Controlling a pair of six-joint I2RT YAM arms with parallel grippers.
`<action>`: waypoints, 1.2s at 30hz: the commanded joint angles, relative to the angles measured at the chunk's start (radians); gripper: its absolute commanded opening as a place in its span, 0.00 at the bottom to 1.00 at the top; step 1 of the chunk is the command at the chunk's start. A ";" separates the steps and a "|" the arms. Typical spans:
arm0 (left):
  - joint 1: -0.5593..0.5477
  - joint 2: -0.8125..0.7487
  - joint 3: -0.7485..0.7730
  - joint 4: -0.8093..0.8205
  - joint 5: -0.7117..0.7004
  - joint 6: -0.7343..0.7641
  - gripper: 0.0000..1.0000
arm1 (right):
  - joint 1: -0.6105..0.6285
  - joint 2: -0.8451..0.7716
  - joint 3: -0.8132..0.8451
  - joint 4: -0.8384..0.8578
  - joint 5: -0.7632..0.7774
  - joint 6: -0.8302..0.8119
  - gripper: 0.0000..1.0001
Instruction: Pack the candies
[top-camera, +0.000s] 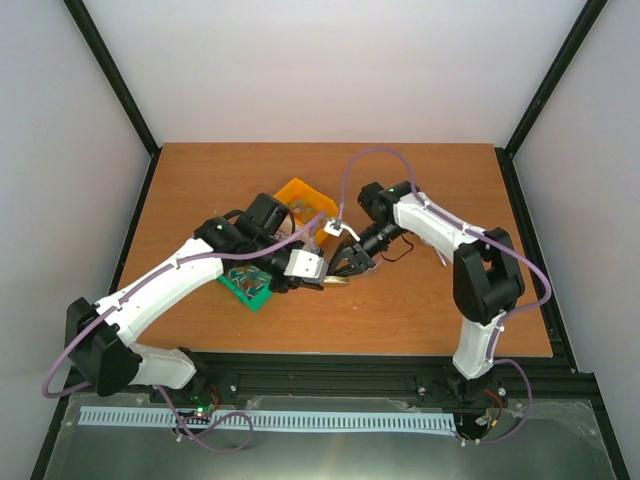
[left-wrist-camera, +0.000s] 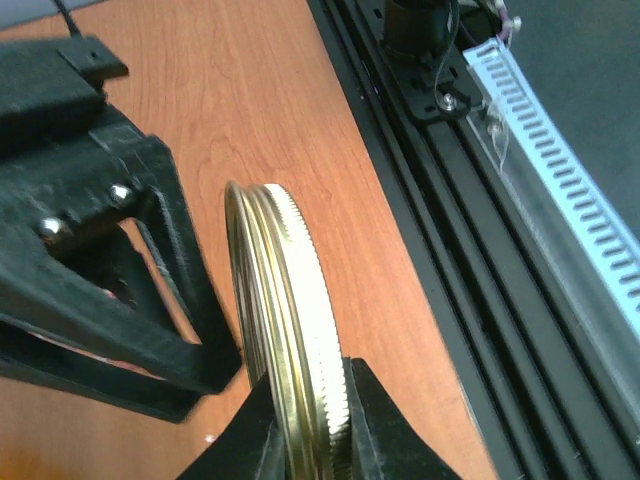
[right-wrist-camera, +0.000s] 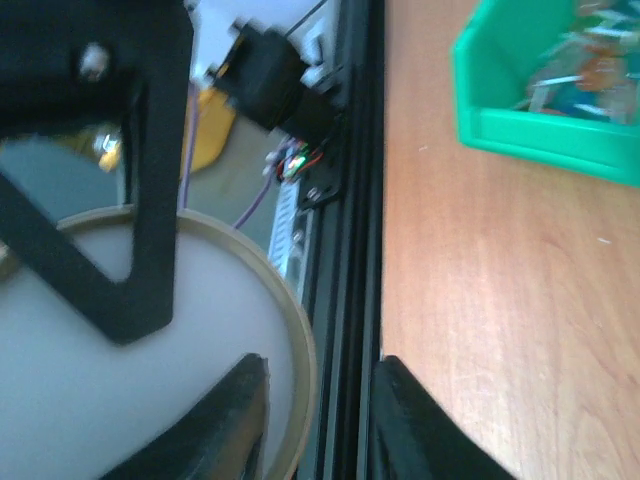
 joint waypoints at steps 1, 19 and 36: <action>-0.003 0.005 -0.005 0.047 0.036 -0.148 0.02 | -0.060 -0.090 -0.029 0.089 -0.008 0.057 0.40; 0.126 0.193 0.057 0.172 0.366 -0.530 0.01 | -0.279 -0.499 -0.308 0.381 0.070 0.188 0.75; 0.127 0.295 0.111 0.200 0.452 -0.614 0.03 | -0.181 -0.513 -0.363 0.458 0.113 0.247 0.43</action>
